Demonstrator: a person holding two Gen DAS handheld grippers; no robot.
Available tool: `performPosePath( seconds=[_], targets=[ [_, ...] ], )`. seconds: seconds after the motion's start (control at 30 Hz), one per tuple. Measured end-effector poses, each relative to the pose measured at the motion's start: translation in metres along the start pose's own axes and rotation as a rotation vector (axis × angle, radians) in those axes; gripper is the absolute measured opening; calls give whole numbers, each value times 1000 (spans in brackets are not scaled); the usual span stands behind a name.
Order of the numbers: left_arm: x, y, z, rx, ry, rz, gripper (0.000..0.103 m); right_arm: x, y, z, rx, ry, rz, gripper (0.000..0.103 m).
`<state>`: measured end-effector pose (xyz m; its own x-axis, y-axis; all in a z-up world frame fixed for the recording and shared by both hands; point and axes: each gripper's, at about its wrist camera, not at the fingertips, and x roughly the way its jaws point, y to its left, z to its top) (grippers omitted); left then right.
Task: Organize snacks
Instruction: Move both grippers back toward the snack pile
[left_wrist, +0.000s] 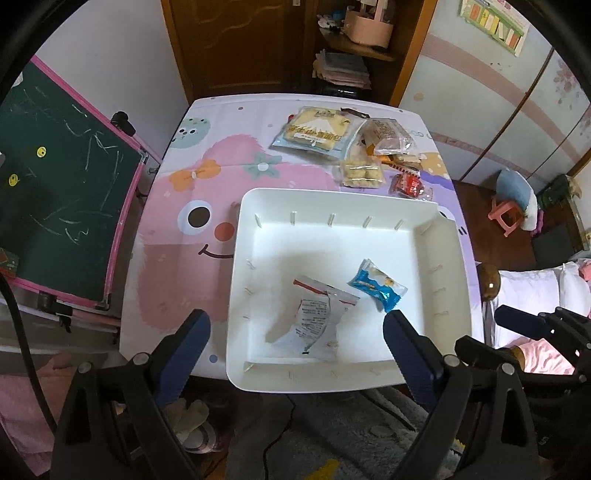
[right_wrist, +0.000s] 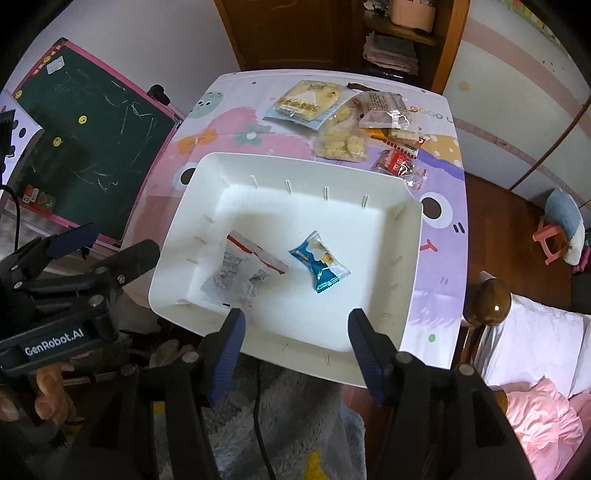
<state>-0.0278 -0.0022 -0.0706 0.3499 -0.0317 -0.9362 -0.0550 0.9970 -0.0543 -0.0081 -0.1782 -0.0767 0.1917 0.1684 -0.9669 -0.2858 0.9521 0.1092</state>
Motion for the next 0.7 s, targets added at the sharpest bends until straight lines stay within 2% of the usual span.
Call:
performPosePath(
  seconds=[0.3, 0.7],
  targets=[
    [-21, -24, -3, 42, -48, -1, 94, -18, -13, -12, 25, -39, 1, 58],
    [-46, -72, 6, 120, -145, -8, 94, -42, -55, -22, 80, -116, -7, 58]
  ],
)
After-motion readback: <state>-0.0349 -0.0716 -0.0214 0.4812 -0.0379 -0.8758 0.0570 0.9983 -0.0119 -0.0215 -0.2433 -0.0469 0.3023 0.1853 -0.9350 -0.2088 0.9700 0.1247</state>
